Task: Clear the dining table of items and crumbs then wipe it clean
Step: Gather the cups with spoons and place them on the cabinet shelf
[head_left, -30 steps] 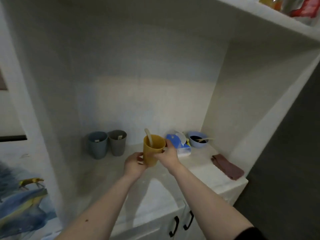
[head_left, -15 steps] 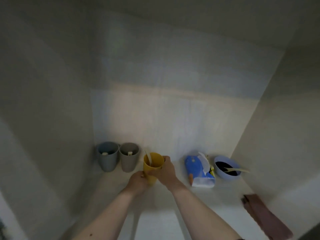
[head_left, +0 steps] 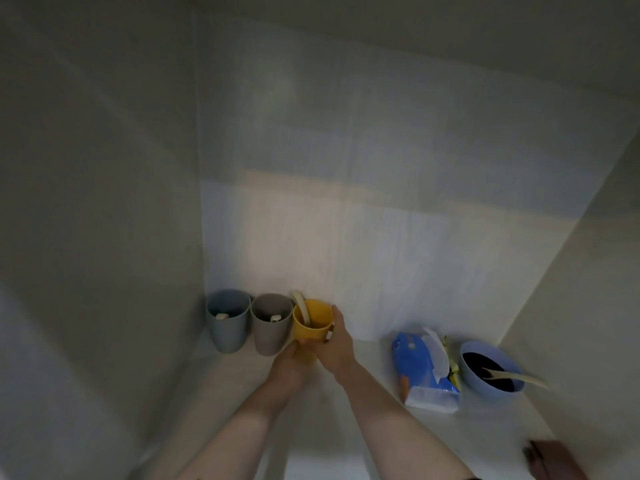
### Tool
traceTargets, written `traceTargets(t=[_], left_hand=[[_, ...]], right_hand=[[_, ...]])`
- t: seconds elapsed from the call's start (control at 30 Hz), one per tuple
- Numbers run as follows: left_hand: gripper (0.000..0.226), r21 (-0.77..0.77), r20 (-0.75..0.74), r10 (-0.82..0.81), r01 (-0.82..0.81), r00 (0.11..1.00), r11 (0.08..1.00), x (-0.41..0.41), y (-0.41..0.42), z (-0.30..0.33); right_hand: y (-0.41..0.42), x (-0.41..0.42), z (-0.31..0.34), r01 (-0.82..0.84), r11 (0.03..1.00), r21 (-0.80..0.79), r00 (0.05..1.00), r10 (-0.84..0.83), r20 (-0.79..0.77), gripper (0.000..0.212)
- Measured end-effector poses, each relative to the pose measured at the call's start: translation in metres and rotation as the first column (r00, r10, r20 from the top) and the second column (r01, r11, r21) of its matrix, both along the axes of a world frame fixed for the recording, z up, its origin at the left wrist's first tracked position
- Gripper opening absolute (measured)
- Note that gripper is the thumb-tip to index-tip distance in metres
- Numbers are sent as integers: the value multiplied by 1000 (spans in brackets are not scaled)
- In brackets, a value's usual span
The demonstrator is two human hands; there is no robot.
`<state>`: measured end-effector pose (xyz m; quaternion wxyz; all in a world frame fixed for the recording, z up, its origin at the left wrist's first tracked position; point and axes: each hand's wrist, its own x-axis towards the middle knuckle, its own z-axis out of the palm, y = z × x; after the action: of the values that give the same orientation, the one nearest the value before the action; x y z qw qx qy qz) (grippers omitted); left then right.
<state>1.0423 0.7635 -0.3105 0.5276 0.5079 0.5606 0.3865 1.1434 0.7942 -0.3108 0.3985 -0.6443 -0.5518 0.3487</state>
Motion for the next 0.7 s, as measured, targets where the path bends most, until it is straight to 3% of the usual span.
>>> traceTargets(t=[0.13, 0.23, 0.37, 0.43, 0.53, 0.7], left_hand=[[29, 31, 19, -37, 37, 999, 999, -4, 4, -3], [22, 14, 22, -37, 37, 999, 999, -2, 7, -8], [27, -9, -16, -57, 57, 998, 998, -6, 7, -16], [26, -47, 8, -27, 28, 1000, 999, -6, 4, -14], [24, -25, -71, -40, 38, 997, 999, 5, 4, -22], [33, -21, -87, -142, 141, 986, 990, 46, -28, -27]], right_hand=[[5, -3, -6, 31, 997, -71, 999, -29, 18, 100], [-1, 1, -3, 48, 993, -104, 999, -48, -5, 87], [-14, 10, -1, 119, 989, -91, 988, -109, 109, 82], [-28, 17, 3, 157, 982, -106, 981, -142, 133, 71], [-55, 34, 4, 204, 973, -112, 964, -180, 193, 51], [-117, 55, 4, 399, 916, -43, 911, -392, 127, 41]])
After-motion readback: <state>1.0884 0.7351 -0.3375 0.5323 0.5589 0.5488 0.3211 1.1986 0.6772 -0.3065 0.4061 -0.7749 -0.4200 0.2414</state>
